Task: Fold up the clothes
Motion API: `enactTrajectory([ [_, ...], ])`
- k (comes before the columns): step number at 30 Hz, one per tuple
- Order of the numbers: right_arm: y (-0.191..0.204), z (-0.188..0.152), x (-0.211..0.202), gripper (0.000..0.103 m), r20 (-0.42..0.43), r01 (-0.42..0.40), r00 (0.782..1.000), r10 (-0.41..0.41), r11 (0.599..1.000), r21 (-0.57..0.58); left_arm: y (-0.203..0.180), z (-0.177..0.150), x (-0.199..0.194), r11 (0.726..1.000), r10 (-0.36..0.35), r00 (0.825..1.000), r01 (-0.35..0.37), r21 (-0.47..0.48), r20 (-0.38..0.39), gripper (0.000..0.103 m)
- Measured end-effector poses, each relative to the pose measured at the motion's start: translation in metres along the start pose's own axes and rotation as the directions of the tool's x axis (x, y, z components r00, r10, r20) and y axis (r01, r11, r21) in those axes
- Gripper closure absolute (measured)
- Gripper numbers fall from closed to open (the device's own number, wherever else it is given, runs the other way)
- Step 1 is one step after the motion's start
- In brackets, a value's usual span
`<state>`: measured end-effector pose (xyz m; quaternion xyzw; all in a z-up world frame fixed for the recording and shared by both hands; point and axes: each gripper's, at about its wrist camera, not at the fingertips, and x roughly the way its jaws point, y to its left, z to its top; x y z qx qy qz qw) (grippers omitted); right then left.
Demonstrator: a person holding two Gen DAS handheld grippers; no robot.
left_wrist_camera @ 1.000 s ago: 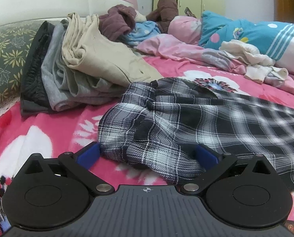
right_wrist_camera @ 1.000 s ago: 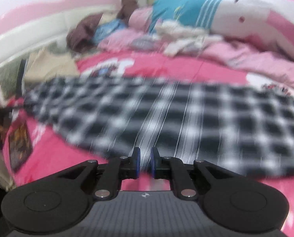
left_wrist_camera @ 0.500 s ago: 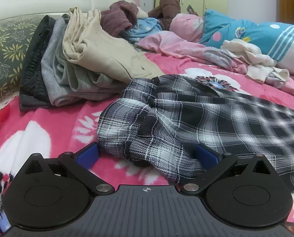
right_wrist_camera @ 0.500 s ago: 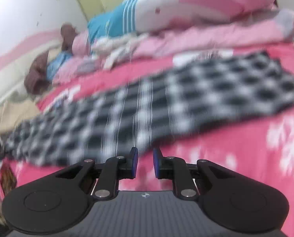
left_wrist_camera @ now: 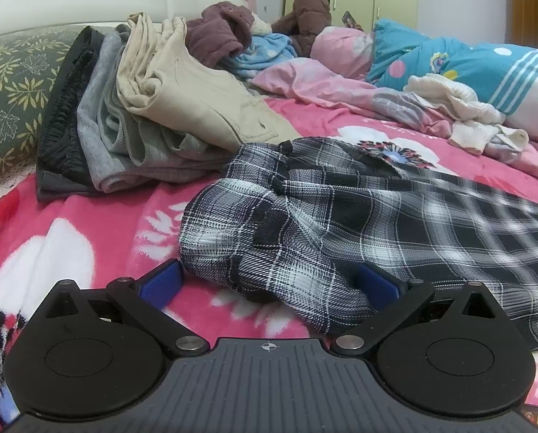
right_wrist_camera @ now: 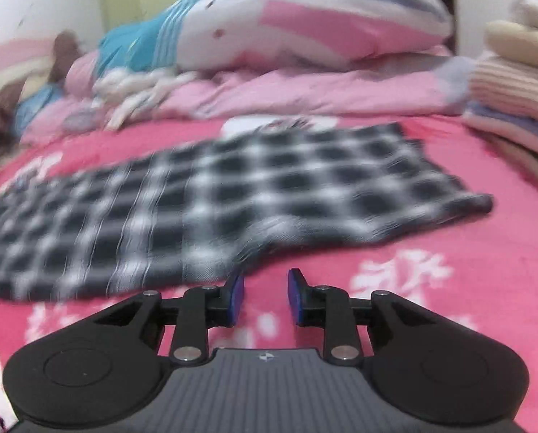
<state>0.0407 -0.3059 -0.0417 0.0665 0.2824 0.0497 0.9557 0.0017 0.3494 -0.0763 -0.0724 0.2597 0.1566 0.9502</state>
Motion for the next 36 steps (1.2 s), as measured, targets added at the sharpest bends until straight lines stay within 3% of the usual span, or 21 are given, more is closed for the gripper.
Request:
enactTrajectory([
  [4, -0.006, 0.011, -0.005, 0.073, 0.034, 0.023, 0.999, -0.023, 1.0, -0.006, 0.002, -0.001, 0.0, 1.0, -0.004, 1.0, 0.004, -0.006, 0.008, 0.0],
  [9, -0.039, 0.002, 0.029, 0.074, -0.04, 0.117, 0.992, -0.121, 0.99, -0.082, 0.002, -0.002, 0.001, 1.0, -0.002, 1.0, 0.002, -0.009, 0.015, 0.0],
  [11, -0.075, 0.002, 0.021, 0.078, -0.03, 0.17, 0.985, -0.17, 0.985, -0.008, 0.002, -0.002, 0.001, 1.0, 0.0, 1.0, 0.0, -0.012, 0.016, 0.0],
  [16, -0.153, 0.009, -0.005, 0.076, -0.019, 0.283, 0.959, -0.283, 0.95, 0.134, 0.003, -0.003, 0.001, 1.0, -0.002, 1.0, 0.002, -0.022, 0.021, 0.0],
  [19, -0.155, 0.019, -0.009, 0.076, 0.022, 0.231, 0.972, -0.236, 0.964, 0.134, 0.004, -0.004, 0.001, 1.0, -0.006, 1.0, 0.007, -0.028, 0.024, 0.0],
  [23, -0.142, 0.03, 0.012, 0.076, 0.02, 0.096, 0.995, -0.098, 0.992, 0.086, 0.005, -0.004, 0.001, 0.999, -0.009, 1.0, 0.01, -0.035, 0.026, 0.0],
  [24, -0.146, 0.031, 0.02, 0.076, -0.004, 0.102, 0.995, -0.102, 0.992, 0.08, 0.004, -0.004, 0.001, 0.999, -0.009, 1.0, 0.01, -0.036, 0.027, 0.0],
  [26, -0.168, 0.027, 0.033, 0.083, -0.057, 0.17, 0.985, -0.165, 0.981, 0.09, 0.004, -0.004, 0.001, 0.999, -0.009, 1.0, 0.01, -0.037, 0.028, 0.0],
  [29, -0.197, 0.027, 0.023, 0.077, -0.033, 0.265, 0.964, -0.263, 0.952, 0.155, 0.005, -0.005, 0.0, 0.999, -0.009, 0.999, 0.01, -0.039, 0.033, 0.0],
  [34, -0.221, 0.038, -0.005, 0.077, 0.014, 0.411, 0.903, -0.429, 0.875, 0.258, 0.005, -0.005, 0.001, 0.999, -0.01, 0.999, 0.011, -0.041, 0.033, 0.0],
  [35, -0.217, 0.041, -0.006, 0.077, 0.027, 0.394, 0.91, -0.414, 0.882, 0.258, 0.005, -0.005, 0.001, 0.999, -0.01, 0.999, 0.011, -0.041, 0.033, 0.0],
  [36, -0.208, 0.044, -0.002, 0.077, 0.041, 0.346, 0.93, -0.366, 0.907, 0.242, 0.006, -0.005, 0.001, 0.999, -0.01, 0.999, 0.011, -0.04, 0.033, 0.0],
])
